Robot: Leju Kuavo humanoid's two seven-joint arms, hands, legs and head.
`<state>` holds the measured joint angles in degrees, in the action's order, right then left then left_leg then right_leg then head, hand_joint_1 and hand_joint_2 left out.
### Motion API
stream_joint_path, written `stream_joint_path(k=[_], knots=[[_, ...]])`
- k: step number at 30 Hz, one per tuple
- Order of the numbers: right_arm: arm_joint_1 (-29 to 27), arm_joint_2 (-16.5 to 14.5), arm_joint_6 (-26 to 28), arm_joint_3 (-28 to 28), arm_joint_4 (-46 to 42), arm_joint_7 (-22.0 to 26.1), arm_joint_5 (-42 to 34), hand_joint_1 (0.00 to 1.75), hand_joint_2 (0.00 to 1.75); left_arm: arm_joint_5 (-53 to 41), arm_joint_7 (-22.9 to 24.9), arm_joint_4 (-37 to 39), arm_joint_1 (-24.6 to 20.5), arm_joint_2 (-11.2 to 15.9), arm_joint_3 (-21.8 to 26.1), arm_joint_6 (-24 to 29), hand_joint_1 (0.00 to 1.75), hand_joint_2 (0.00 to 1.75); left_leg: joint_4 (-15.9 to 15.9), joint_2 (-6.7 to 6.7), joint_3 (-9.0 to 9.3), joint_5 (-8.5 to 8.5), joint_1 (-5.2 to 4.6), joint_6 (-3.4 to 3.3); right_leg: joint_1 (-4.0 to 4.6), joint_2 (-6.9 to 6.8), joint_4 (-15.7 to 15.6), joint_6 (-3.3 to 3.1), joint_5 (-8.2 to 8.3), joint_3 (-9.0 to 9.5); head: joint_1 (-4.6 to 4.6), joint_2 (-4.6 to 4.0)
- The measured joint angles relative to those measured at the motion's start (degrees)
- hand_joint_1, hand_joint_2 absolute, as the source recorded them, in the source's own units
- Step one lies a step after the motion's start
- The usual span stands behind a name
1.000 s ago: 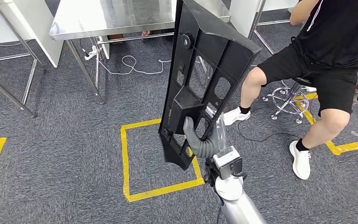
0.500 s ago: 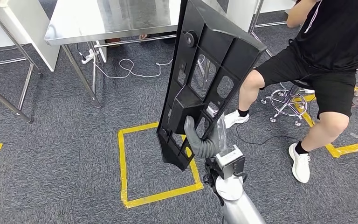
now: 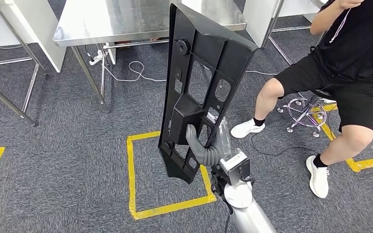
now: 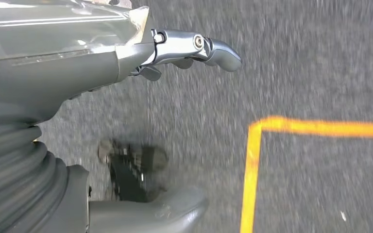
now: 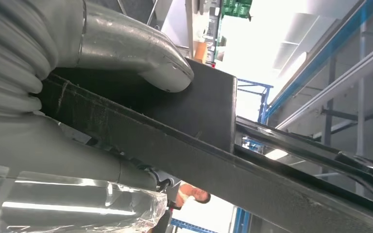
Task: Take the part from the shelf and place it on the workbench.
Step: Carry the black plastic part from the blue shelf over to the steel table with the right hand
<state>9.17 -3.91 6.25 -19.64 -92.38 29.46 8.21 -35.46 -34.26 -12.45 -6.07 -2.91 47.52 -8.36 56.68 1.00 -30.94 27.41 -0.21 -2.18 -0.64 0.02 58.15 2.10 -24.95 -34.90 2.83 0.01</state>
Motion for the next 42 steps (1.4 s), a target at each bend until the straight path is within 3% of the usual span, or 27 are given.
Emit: stream_joint_path(k=[3, 5, 8, 9, 10, 11, 13, 14, 16, 19, 21, 24, 25, 26, 28, 29, 31, 33, 35, 37, 39, 40, 41, 42], knots=[[0.2, 0.0, -0.2, 0.0, 0.1, 0.0, 0.0, 1.75, 1.75, 0.1, 0.5, 0.0, 0.0, 0.5, 0.0, -1.6, 0.00, 1.75, 0.1, 0.01, 0.07, 0.69, 0.27, 0.97, -0.05, 0.03, -0.8, -1.31, -0.05, 0.54, -0.05, 0.01], [0.3, -0.1, -0.5, 0.0, 0.2, 0.0, 0.0, 1.75, 1.75, 0.2, 0.8, 0.0, 0.0, 0.8, 0.0, -2.2, 0.00, 1.75, 2.4, -0.22, -0.87, 2.03, 0.57, 1.74, -0.36, 0.03, -1.1, -2.14, -0.27, 1.18, -0.11, 0.01], [0.5, -0.4, -1.3, 0.1, 0.3, -0.1, 0.0, 1.75, 1.75, 0.3, 1.2, 0.1, 0.3, 1.1, 0.1, -3.4, 0.00, 1.75, 12.9, -0.57, -6.51, 6.02, 0.97, 2.71, -0.45, 0.01, -1.3, -3.08, -0.99, 2.13, -0.18, 0.00], [0.5, -0.4, -1.6, 0.1, 0.5, -0.1, 0.1, 1.75, 1.75, 0.3, 1.3, 0.2, 0.6, 1.2, 0.1, -3.6, 0.00, 1.75, 15.8, -0.59, -8.52, 6.51, 1.07, 2.91, -0.43, 0.04, -1.3, -3.22, -1.27, 2.40, -0.17, 0.00], [0.5, -0.4, -1.8, 0.1, 0.6, -0.2, 0.1, 1.75, 1.75, 0.2, 1.3, 0.2, 0.9, 1.2, 0.1, -3.8, 0.00, 1.75, 16.8, -0.61, -9.71, 5.93, 1.16, 2.99, -0.41, 0.11, -1.3, -3.25, -1.56, 2.72, -0.18, 0.00], [0.6, -0.5, -2.0, 0.1, 0.7, -0.2, 0.1, 1.75, 1.75, 0.2, 1.3, 0.2, 1.2, 1.2, 0.1, -3.8, 0.00, 1.75, 15.5, -0.65, -9.74, 4.18, 1.23, 2.95, -0.41, 0.18, -1.3, -3.16, -1.89, 3.17, -0.18, 0.00], [0.7, -0.5, -2.1, 0.1, 0.8, -0.3, 0.1, 1.75, 1.75, -0.1, 1.0, 0.2, 1.4, 1.2, 0.1, -3.6, 0.00, 1.75, 8.1, -0.76, -6.97, -0.65, 1.26, 2.48, -0.40, 0.24, -1.3, -2.83, -2.64, 4.17, -0.17, -0.01], [0.8, -0.5, -2.1, 0.1, 0.8, -0.2, 0.2, 1.75, 1.75, -0.3, 0.8, 0.2, 1.4, 1.2, 0.1, -3.4, 0.00, 1.75, 4.5, -0.83, -5.31, -2.07, 1.10, 2.10, -0.24, 0.24, -1.3, -2.55, -3.01, 4.56, -0.16, -0.01], [1.0, -0.5, -2.1, 0.1, 0.8, -0.1, 0.3, 1.75, 1.75, -0.7, 0.6, 0.2, 1.4, 1.2, 0.0, -2.8, 0.00, 1.75, 1.0, -0.93, -3.65, -2.28, 0.63, 1.24, -0.03, 0.19, -1.4, -1.88, -3.42, 5.03, -0.16, -0.01], [1.0, -0.3, -2.1, 0.2, 0.9, 0.3, 0.3, 1.75, 1.75, -1.3, 0.6, 0.2, 1.4, 1.1, 0.0, -1.7, 0.00, 1.75, -0.1, -0.87, -2.40, -1.68, 0.42, -0.08, 0.34, 0.13, -0.3, -0.88, -3.61, 5.22, -0.14, 0.00], [1.1, -0.2, -2.2, 0.3, 0.9, 0.5, 0.3, 1.75, 1.75, -1.7, 0.6, 0.2, 1.3, 1.0, -0.1, -1.3, 0.00, 1.75, -0.6, -0.78, -1.00, -1.55, 0.57, -0.78, 0.37, 0.11, 3.3, -0.79, -5.05, 3.32, -0.08, 0.00], [0.9, 0.1, -2.2, 0.4, 1.0, 0.6, 0.3, 1.75, 1.75, -1.8, 0.7, 0.2, 1.1, 0.9, -0.1, -1.1, 0.00, 1.75, -0.6, -0.69, -0.23, -0.78, 0.51, -1.26, 0.15, 0.11, 13.3, -0.95, -7.85, -3.42, -0.02, -0.01], [0.8, 0.2, -2.2, 0.5, 1.1, 0.6, 0.3, 1.75, 1.75, -1.8, 0.7, 0.2, 1.1, 0.9, -0.1, -1.1, 0.00, 1.75, -0.6, -0.63, 0.11, -0.42, 0.47, -1.24, 0.10, 0.11, 14.6, -0.68, -7.75, -4.99, -0.03, -0.01], [0.7, 0.3, -2.2, 0.5, 1.2, 0.6, 0.3, 1.75, 1.75, -1.8, 0.8, 0.2, 1.1, 0.8, -0.1, -1.1, 0.00, 1.75, -0.6, -0.57, 0.57, -0.02, 0.45, -1.15, 0.05, 0.10, 13.7, -0.16, -6.60, -5.38, -0.01, -0.01], [0.7, 0.3, -2.2, 0.6, 1.2, 0.6, 0.3, 1.75, 1.75, -1.8, 0.8, 0.2, 1.1, 0.7, -0.1, -1.1, 0.00, 1.75, -0.6, -0.48, 1.74, 0.94, 0.44, -0.82, -0.10, 0.03, 6.6, 1.16, -1.99, -3.39, 0.01, -0.01], [0.7, 0.4, -2.2, 0.6, 1.2, 0.6, 0.3, 1.75, 1.75, -1.8, 0.8, 0.2, 1.1, 0.7, -0.1, -1.1, 0.00, 1.75, -0.5, -0.47, 2.27, 1.43, 0.40, -0.54, -0.08, -0.04, 3.1, 1.22, -0.51, -2.27, -0.02, -0.01], [0.7, 0.4, -2.2, 0.6, 1.3, 0.6, 0.3, 1.75, 1.75, -1.8, 0.9, 0.2, 1.0, 0.7, -0.1, -1.0, 0.00, 1.75, -0.5, -0.54, 2.73, 2.29, 0.31, 0.20, 0.21, -0.17, -0.2, -0.07, 0.11, -0.83, -0.06, -0.01], [0.6, 0.4, -2.2, 0.6, 1.3, 0.6, 0.3, 1.75, 1.75, -1.8, 1.0, 0.2, 0.9, 0.7, -0.1, -0.9, 0.00, 1.75, -0.2, -0.68, 3.24, 2.72, 0.28, 0.89, 0.30, -0.10, -0.4, -1.84, -0.49, -0.12, -0.07, 0.00], [0.7, 0.3, -2.2, 0.7, 1.4, 0.6, 0.3, 1.75, 1.75, -1.8, 1.2, 0.2, 0.6, 0.7, -0.1, -0.8, 0.00, 1.75, 1.3, -0.80, 3.11, 3.37, 0.49, 1.43, -0.04, 0.05, -0.9, -2.79, -0.54, 1.03, -0.11, 0.00], [1.0, 0.1, -2.2, 0.7, 1.4, 0.7, 0.3, 1.75, 1.75, -1.8, 1.3, 0.2, 0.3, 0.8, -0.1, -0.7, 0.00, 1.75, 6.7, -0.85, -0.04, 4.94, 0.78, 2.06, -0.18, 0.08, -1.1, -3.39, -0.98, 2.16, -0.22, -0.01], [1.1, -0.1, -2.2, 0.7, 1.4, 0.7, 0.3, 1.75, 1.75, -1.8, 1.5, 0.2, 0.2, 0.8, -0.1, -0.5, 0.00, 1.75, 13.6, -0.85, -5.19, 7.32, 0.91, 2.59, -0.11, 0.16, -1.1, -3.73, -1.74, 2.92, -0.30, -0.01], [1.1, -0.1, -2.2, 0.7, 1.5, 0.8, 0.4, 1.75, 1.75, -1.8, 1.5, 0.2, 0.3, 0.8, -0.1, -0.4, 0.00, 1.75, 15.3, -0.85, -7.29, 8.08, 0.93, 2.70, -0.07, 0.26, -1.1, -3.76, -2.22, 3.43, -0.32, -0.01], [1.1, -0.1, -2.1, 0.7, 1.5, 0.8, 0.4, 1.75, 1.75, -1.9, 1.6, 0.2, 0.4, 0.8, -0.1, -0.3, 0.00, 1.75, 15.4, -0.85, -8.52, 8.06, 0.93, 2.67, -0.02, 0.36, -1.1, -3.75, -2.70, 4.02, -0.32, -0.01], [1.1, -0.1, -2.1, 0.7, 1.6, 0.8, 0.4, 1.75, 1.75, -1.9, 1.6, 0.2, 0.4, 0.8, -0.1, -0.2, 0.00, 1.75, 13.5, -0.85, -8.77, 6.50, 0.88, 2.43, 0.07, 0.44, -1.1, -3.69, -3.27, 4.81, -0.32, -0.01]])
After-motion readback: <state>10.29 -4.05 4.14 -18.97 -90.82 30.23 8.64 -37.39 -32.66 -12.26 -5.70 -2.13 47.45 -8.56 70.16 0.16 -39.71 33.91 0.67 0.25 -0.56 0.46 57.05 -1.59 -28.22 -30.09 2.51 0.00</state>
